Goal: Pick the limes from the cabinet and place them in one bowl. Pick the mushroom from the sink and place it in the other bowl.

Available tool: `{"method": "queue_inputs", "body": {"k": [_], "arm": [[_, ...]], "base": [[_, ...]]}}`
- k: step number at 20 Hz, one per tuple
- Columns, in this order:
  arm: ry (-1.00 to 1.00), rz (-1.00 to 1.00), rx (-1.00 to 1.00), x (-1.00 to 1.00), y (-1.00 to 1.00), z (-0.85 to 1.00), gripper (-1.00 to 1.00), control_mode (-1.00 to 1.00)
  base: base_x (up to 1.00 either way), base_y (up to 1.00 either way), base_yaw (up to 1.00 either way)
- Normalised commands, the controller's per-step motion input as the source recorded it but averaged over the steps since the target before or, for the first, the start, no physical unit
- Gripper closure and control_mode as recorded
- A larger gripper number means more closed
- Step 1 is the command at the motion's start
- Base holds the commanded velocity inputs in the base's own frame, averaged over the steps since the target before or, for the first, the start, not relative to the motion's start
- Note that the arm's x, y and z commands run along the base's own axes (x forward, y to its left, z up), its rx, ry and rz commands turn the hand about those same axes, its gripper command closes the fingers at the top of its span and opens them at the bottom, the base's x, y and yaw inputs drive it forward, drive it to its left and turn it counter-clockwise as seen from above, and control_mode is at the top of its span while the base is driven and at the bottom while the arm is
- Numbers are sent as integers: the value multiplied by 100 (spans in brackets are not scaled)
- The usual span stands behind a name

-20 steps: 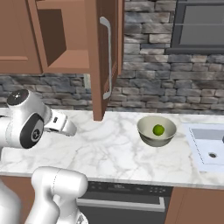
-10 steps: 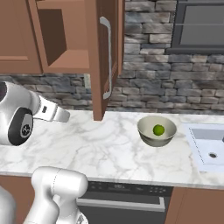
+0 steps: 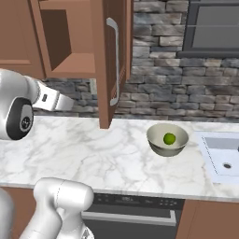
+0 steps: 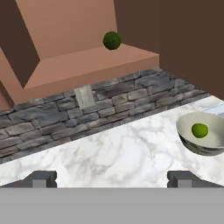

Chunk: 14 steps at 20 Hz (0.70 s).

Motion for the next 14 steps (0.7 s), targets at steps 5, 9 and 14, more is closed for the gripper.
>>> {"method": "queue_inputs", "body": {"k": [5, 9, 14], "arm": [[-11, -1, 0, 3, 0, 60, -100, -100], [-17, 0, -6, 42, -7, 17, -100, -100], [-14, 0, -9, 52, -6, 14, -100, -100]], "base": [[0, 0, 0], [0, 0, 0], [0, 0, 0]]}}
